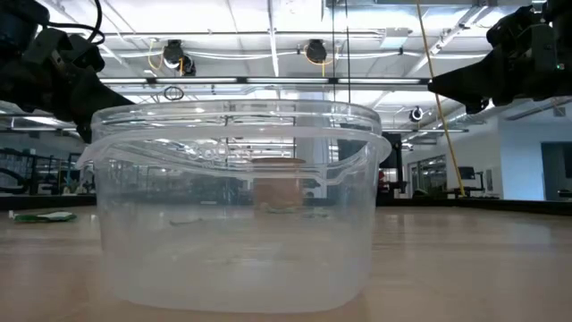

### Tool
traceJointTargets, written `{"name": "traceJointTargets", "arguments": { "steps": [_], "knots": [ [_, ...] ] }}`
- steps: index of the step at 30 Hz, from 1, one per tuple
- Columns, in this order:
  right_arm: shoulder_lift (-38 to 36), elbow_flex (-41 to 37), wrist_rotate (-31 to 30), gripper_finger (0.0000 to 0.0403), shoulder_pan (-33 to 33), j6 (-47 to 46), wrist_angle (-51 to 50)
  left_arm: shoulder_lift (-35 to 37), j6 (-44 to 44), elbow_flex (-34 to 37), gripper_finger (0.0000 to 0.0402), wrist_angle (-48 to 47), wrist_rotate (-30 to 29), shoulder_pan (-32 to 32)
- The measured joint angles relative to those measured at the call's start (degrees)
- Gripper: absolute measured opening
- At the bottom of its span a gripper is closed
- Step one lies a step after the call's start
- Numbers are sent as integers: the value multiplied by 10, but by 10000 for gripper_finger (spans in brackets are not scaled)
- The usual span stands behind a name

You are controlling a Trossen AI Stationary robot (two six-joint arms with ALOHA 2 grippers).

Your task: Pick and place Stevia / Truvia into bins

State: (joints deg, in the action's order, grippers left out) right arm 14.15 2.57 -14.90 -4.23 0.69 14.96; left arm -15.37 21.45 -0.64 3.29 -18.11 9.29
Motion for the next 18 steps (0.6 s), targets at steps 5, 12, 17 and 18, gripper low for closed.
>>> {"name": "traceJointTargets", "arguments": {
  "steps": [5,12,17,18],
  "knots": [
    [0,0,0,94,0,0,0,0,-34,0,35,0,-12,0],
    [0,0,0,95,0,0,0,0,-44,0,35,1,-15,0],
    [0,0,0,94,0,0,0,0,-51,1,35,24,-21,0],
    [0,0,0,94,0,0,0,0,-48,1,35,28,-21,0]
  ]
}}
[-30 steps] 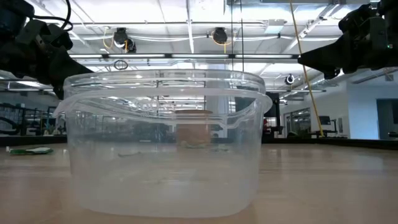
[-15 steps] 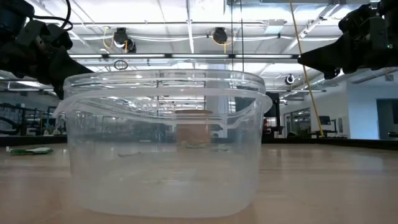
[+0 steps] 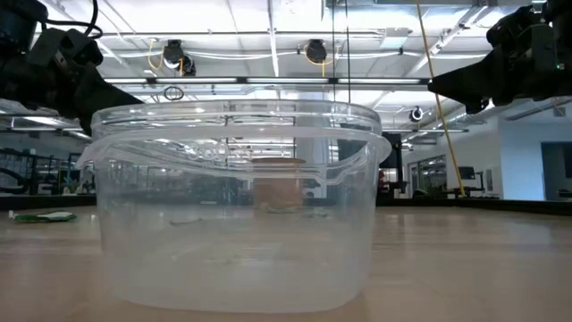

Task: Pick and place Stevia / Truvia into bins
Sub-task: Put the dark green truvia packet into the transparent container

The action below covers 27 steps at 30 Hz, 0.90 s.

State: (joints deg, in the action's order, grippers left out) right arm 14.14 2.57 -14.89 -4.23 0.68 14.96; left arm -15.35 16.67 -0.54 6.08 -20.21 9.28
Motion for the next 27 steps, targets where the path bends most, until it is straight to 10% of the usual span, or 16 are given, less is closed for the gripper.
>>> {"name": "traceJointTargets", "arguments": {
  "steps": [27],
  "knots": [
    [0,0,0,94,0,0,0,-39,24,0,35,40,22,6]
  ]
}}
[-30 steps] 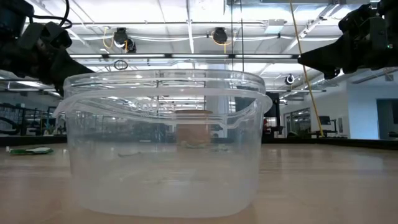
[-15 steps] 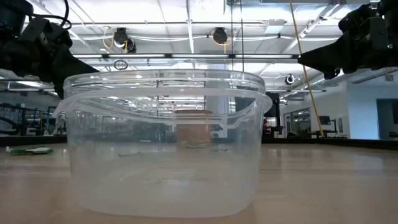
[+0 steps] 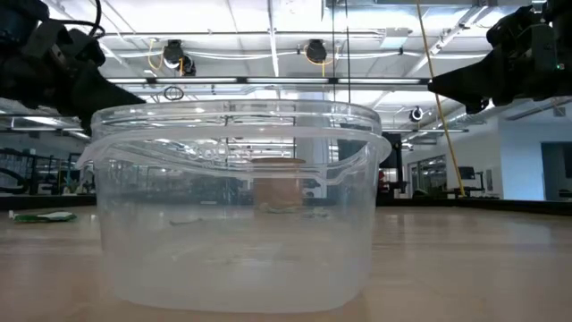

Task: Pick and place Stevia / Truvia into bins
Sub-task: Put the dark green truvia packet into the transparent container

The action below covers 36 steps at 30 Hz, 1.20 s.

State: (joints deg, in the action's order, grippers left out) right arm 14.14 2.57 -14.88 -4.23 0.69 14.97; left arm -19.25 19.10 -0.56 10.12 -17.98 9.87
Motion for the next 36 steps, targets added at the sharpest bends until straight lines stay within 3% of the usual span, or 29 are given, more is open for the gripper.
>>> {"name": "traceJointTargets", "arguments": {
  "steps": [3,6,10,16,20,27,36],
  "knots": [
    [0,0,0,94,0,0,1,-26,-25,-1,35,28,0,0],
    [0,0,0,95,0,-7,7,-45,-3,-17,35,-15,18,3],
    [0,0,0,94,0,-7,16,-67,38,-57,35,-148,77,24],
    [0,0,0,95,0,-1,15,-132,193,-126,35,-354,123,81],
    [0,0,0,94,0,0,15,-191,284,-128,35,-359,123,113],
    [0,0,0,95,0,0,14,-281,291,-127,40,-336,119,138],
    [1,0,0,95,0,-14,14,-328,280,-127,128,-271,75,138]
  ]
}}
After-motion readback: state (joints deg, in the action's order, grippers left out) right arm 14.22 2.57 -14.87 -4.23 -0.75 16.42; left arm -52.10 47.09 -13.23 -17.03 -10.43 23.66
